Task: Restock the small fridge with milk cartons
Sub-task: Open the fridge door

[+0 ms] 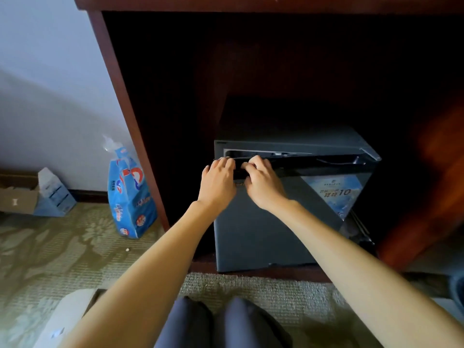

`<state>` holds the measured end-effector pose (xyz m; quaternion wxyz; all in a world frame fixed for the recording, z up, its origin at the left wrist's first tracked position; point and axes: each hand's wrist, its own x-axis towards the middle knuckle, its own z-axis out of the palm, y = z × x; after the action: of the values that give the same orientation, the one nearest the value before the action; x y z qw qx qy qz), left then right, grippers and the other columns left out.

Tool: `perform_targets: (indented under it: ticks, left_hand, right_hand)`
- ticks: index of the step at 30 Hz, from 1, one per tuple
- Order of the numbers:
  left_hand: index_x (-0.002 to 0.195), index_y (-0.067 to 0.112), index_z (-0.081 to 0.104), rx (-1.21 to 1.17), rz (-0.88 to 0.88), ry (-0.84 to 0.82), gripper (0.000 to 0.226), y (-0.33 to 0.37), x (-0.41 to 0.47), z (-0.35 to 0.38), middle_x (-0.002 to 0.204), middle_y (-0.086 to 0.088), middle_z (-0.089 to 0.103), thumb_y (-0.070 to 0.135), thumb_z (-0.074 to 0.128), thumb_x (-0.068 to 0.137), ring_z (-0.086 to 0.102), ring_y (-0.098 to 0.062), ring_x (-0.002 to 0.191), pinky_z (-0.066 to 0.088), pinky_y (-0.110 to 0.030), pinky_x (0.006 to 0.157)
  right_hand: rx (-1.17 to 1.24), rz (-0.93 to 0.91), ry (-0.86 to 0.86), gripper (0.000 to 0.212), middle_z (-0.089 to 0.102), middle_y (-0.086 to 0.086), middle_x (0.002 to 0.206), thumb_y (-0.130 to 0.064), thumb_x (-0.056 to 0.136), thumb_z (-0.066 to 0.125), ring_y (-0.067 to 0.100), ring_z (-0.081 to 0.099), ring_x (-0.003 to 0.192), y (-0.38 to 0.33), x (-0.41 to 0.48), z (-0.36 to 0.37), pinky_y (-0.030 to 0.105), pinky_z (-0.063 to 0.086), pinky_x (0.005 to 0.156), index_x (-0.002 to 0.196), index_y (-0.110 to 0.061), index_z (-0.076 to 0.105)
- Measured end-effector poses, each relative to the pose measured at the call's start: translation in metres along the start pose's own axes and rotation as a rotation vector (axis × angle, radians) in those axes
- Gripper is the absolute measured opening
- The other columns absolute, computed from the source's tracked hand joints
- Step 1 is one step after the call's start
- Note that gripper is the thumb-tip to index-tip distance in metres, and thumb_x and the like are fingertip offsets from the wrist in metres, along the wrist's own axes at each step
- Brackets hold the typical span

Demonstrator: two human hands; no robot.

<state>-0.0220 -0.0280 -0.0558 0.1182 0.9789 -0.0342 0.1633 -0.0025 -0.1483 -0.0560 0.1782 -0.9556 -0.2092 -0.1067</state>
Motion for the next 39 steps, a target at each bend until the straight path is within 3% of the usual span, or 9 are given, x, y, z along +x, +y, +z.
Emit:
perform_targets:
  ticks: [8,15,19,22,24,26,29,34,39]
  left_hand:
    - [0.115,0.015,0.063,-0.022,0.202,-0.015,0.033,0.039,-0.095,-0.051,0.113,-0.006,0.060,0.024,0.047,0.089,0.048,-0.024,0.111,0.044,-0.031,0.090]
    - [0.065,0.005,0.068,-0.081,0.494,-0.010,0.049,0.104,-0.153,-0.057,0.066,-0.011,0.063,0.031,0.027,0.073,0.059,-0.032,0.073,0.046,-0.030,0.058]
    - [0.058,0.004,0.068,-0.074,0.691,0.039,0.043,0.145,-0.176,-0.044,0.049,-0.005,0.059,0.026,0.034,0.071,0.058,-0.027,0.052,0.045,-0.026,0.041]
    - [0.072,0.002,0.070,-0.102,0.803,0.022,0.043,0.176,-0.184,-0.028,0.063,-0.008,0.067,0.022,0.032,0.077,0.062,-0.028,0.062,0.053,-0.036,0.048]
    - [0.096,0.002,0.070,-0.141,0.823,-0.018,0.044,0.202,-0.186,-0.023,0.099,-0.014,0.071,0.015,0.030,0.083,0.063,-0.032,0.091,0.056,-0.044,0.069]
    - [0.134,0.008,0.049,-0.132,0.800,-0.077,0.047,0.226,-0.179,-0.016,0.143,-0.011,0.045,0.005,0.032,0.090,0.043,-0.027,0.130,0.038,-0.040,0.106]
    - [0.148,0.015,0.019,-0.098,0.749,-0.158,0.062,0.261,-0.157,-0.007,0.157,-0.004,0.016,-0.003,0.031,0.091,0.012,-0.017,0.146,0.007,-0.033,0.119]
    - [0.148,0.015,0.017,0.018,0.774,-0.255,0.061,0.316,-0.121,0.016,0.158,-0.003,0.014,-0.003,0.030,0.091,0.003,-0.016,0.147,0.004,-0.043,0.119]
    - [0.150,0.017,0.009,0.083,0.817,-0.300,0.066,0.357,-0.092,0.040,0.159,-0.003,0.004,-0.001,0.032,0.091,0.004,-0.016,0.147,0.004,-0.043,0.119]
  right_hand:
    - [0.119,-0.091,0.095,0.025,0.053,0.004,0.109,-0.012,0.097,0.041,0.017,0.045,0.106,0.013,-0.101,-0.033,0.028,0.039,0.081,0.110,-0.007,0.061]
    - [0.168,-0.029,-0.060,0.020,0.058,0.006,0.109,-0.002,0.092,0.047,0.019,0.054,0.106,0.042,-0.192,-0.091,0.032,0.041,0.096,0.101,-0.006,0.065]
    - [0.125,0.114,-0.054,0.021,0.060,0.005,0.112,0.000,0.091,0.048,0.020,0.055,0.110,0.059,-0.242,-0.123,0.034,0.041,0.101,0.100,-0.005,0.067]
    - [0.065,0.237,-0.024,0.026,0.061,0.005,0.120,-0.005,0.093,0.045,0.021,0.055,0.115,0.074,-0.279,-0.142,0.031,0.040,0.103,0.107,-0.006,0.067]
    - [0.049,0.329,-0.040,0.030,0.063,0.004,0.119,-0.009,0.094,0.042,0.021,0.058,0.110,0.085,-0.298,-0.156,0.033,0.044,0.099,0.110,-0.008,0.067]
    - [0.056,0.412,-0.043,0.032,0.067,0.008,0.085,-0.010,0.093,0.040,0.018,0.060,0.082,0.100,-0.311,-0.170,0.034,0.047,0.080,0.082,-0.010,0.070]
    - [0.051,0.578,0.047,0.042,0.036,0.002,0.052,-0.011,0.089,0.040,0.017,0.040,0.054,0.126,-0.316,-0.182,0.033,0.035,0.061,0.048,-0.014,0.031]
    - [-0.139,0.735,0.115,0.023,0.060,0.018,0.100,-0.015,0.093,0.034,0.034,0.051,0.106,0.158,-0.309,-0.188,0.038,0.041,0.083,0.078,-0.010,0.050]
    - [-0.401,0.848,0.019,0.031,0.054,0.019,0.126,-0.010,0.093,0.039,0.035,0.042,0.122,0.192,-0.293,-0.187,0.045,0.033,0.102,0.122,-0.002,0.048]
